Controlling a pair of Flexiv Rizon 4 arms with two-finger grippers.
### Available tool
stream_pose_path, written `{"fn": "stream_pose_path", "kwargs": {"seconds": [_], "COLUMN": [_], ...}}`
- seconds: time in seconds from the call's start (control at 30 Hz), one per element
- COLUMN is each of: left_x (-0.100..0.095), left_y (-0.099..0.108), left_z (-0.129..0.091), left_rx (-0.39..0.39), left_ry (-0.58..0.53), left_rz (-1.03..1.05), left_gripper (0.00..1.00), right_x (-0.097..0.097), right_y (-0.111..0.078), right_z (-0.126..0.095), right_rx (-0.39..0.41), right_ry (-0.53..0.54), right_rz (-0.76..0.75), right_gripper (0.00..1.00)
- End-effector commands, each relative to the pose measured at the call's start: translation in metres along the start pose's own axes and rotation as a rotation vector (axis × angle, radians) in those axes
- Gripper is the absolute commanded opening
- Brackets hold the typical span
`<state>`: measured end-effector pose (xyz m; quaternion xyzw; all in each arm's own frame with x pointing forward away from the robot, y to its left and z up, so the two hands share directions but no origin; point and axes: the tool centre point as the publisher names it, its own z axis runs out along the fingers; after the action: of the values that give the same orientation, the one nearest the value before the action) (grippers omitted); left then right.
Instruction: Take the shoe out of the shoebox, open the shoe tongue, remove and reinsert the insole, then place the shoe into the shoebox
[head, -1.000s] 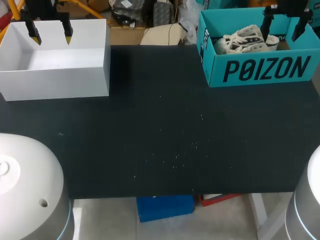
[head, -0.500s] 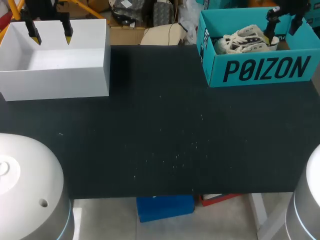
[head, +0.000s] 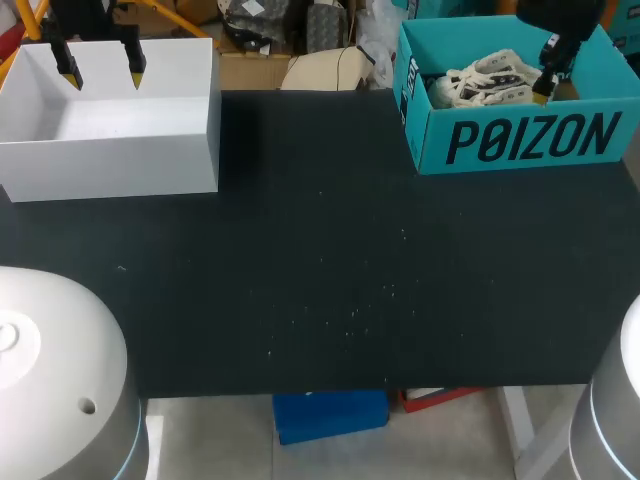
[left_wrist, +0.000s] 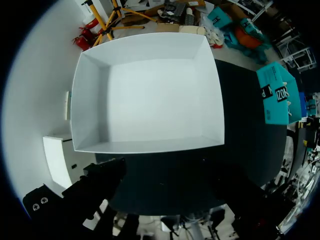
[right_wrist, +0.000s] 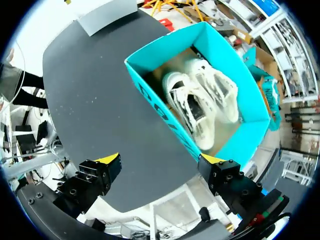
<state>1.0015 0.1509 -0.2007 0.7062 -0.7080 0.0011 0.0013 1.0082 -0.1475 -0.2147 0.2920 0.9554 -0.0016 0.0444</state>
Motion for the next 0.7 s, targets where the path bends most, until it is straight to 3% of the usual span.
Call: {"fn": "stream_pose_path", "kwargs": {"seconds": [0.03, 0.13, 0.2, 0.23, 0.27, 0.37, 0.57, 0.7], "left_x": [0.0, 0.0, 0.0, 0.0, 0.0, 0.0, 0.0, 0.0], "left_y": [0.0, 0.0, 0.0, 0.0, 0.0, 0.0, 0.0, 0.0], "left_z": [-0.001, -0.001, -0.001, -0.001, -0.001, -0.001, -0.001, -0.001], "left_rx": [-0.001, -0.001, -0.001, -0.001, -0.001, -0.001, -0.001, -0.001], "left_ry": [-0.002, -0.002, -0.002, -0.002, -0.002, -0.002, -0.002, -0.002], "left_rz": [-0.001, -0.001, -0.001, -0.001, -0.001, -0.001, -0.001, -0.001], "left_gripper": [1.0, 1.0, 1.0, 1.0, 1.0, 1.0, 1.0, 1.0], "right_x": [-0.026, -0.043, -0.057, -0.065, -0.072, -0.09, -0.119, -0.128], "right_y": [0.027, 0.036, 0.041, 0.045, 0.048, 0.059, 0.071, 0.076], "right_z": [0.02, 0.026, 0.03, 0.032, 0.035, 0.043, 0.068, 0.087], "right_rx": [-0.016, -0.007, 0.002, 0.001, 0.001, -0.005, 0.007, 0.005], "right_ry": [0.098, 0.097, 0.1, 0.099, 0.097, 0.093, 0.08, 0.075], "right_rz": [-0.472, -0.534, -0.569, -0.583, -0.594, -0.631, -0.677, -0.692], "right_gripper": [0.65, 0.48, 0.47, 0.5, 0.6, 0.62, 0.42, 0.4]}}
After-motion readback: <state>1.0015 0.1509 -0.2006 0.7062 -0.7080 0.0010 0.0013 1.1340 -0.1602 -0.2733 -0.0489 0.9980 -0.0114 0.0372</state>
